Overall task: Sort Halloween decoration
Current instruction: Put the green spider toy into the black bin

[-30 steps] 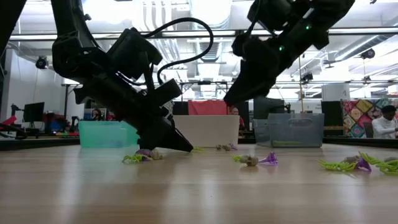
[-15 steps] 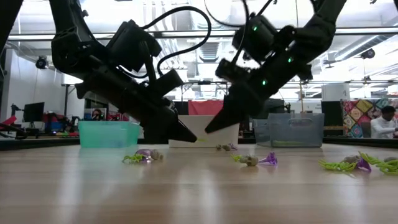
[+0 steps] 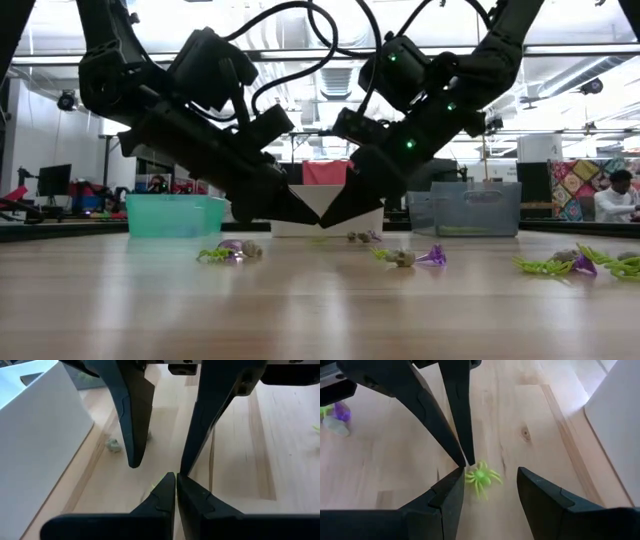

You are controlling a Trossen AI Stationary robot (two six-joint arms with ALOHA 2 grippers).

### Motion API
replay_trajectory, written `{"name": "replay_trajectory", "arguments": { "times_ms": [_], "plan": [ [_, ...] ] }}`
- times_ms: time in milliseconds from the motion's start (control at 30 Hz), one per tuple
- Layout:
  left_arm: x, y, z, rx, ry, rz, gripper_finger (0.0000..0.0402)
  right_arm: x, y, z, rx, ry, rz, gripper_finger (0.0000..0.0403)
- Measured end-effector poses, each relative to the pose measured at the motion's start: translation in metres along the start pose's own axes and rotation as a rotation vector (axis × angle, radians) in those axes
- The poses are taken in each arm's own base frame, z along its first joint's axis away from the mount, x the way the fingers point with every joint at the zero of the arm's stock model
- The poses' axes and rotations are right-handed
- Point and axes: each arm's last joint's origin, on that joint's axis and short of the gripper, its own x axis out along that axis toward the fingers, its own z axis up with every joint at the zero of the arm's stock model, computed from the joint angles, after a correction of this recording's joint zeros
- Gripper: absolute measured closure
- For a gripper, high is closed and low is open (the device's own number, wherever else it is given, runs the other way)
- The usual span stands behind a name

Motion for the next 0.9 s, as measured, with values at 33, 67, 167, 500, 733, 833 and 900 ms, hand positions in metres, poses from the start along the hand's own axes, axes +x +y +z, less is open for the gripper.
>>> {"name": "replay_trajectory", "arguments": {
  "times_ms": [33, 67, 167, 500, 733, 833, 900],
  "plan": [
    [0.0, -0.001, 0.0, -0.001, -0.004, -0.001, 0.0401, 0.0, 0.0, 0.0, 0.0, -0.001, 0.0, 0.0227],
    [0.0, -0.001, 0.001, -0.001, -0.006, -0.002, 0.0401, 0.0, 0.0, 0.0, 0.0, -0.001, 0.001, 0.0227],
    [-0.001, -0.002, 0.001, 0.0, -0.007, -0.004, 0.0401, -0.001, 0.0, 0.0, 0.0, 0.0, 0.004, 0.0227],
    [0.0, -0.002, 0.0, 0.001, -0.004, -0.004, 0.0401, -0.001, -0.003, -0.001, 0.004, 0.014, -0.006, 0.0227],
    [0.004, -0.002, -0.006, 0.006, 0.011, -0.002, 0.0401, -0.001, -0.002, -0.002, 0.025, 0.034, 0.029, 0.0227],
    [0.008, -0.001, -0.012, 0.009, 0.029, 0.005, 0.0401, -0.001, -0.001, -0.003, 0.079, 0.044, 0.029, 0.0227],
    [0.01, 0.0, -0.014, 0.009, 0.036, 0.01, 0.0401, -0.001, -0.001, -0.003, 0.12, 0.046, 0.028, 0.0227]
  ]
}}
